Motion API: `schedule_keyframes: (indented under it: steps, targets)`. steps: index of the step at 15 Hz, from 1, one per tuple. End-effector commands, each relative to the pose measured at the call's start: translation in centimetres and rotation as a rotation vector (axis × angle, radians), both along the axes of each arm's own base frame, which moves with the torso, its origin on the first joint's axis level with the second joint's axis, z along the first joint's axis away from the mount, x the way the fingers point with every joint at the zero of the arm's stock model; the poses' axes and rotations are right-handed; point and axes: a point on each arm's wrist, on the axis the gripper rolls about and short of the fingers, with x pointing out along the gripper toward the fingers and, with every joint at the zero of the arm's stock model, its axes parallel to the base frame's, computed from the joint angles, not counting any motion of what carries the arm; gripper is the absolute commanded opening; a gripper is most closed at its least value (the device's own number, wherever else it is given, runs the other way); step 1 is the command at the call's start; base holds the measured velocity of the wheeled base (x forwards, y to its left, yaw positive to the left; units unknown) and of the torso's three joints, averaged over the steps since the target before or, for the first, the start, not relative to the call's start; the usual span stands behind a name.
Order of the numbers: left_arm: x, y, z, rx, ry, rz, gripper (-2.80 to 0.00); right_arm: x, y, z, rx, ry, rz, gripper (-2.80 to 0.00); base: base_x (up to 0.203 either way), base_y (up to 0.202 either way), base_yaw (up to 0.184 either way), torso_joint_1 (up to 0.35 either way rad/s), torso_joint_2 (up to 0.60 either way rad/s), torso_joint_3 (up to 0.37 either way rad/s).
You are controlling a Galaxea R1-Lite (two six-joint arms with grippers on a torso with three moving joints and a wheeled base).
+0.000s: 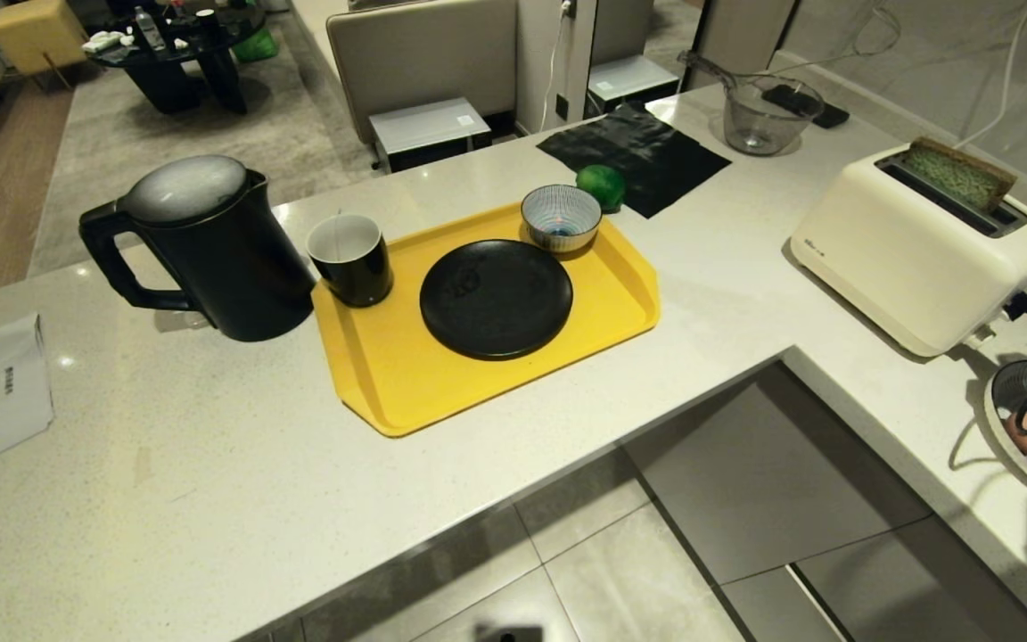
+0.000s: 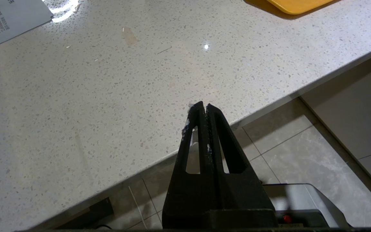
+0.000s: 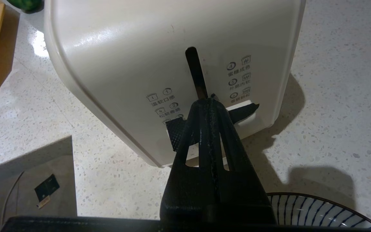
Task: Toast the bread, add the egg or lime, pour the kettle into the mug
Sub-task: Use a bread toaster
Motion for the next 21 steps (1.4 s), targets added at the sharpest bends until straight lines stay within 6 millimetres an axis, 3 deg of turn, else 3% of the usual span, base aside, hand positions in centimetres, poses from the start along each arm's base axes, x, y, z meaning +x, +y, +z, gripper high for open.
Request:
schedule_keyframes:
  steps: [1,21]
  targets:
    - [0.01,0.00,0.00,0.000,0.001,0.001,-2.80,0.20,-0.10,-0.43,0.004,0.007,0.006,-2.80,0.000,0.000,0.000,0.000,0.00,0.000]
    - [0.01,0.00,0.00,0.000,0.001,0.001,-2.80,0.35,-0.22,-0.01,-0.003,-0.006,0.006,-2.80,0.000,0.000,0.000,0.000,0.00,0.000]
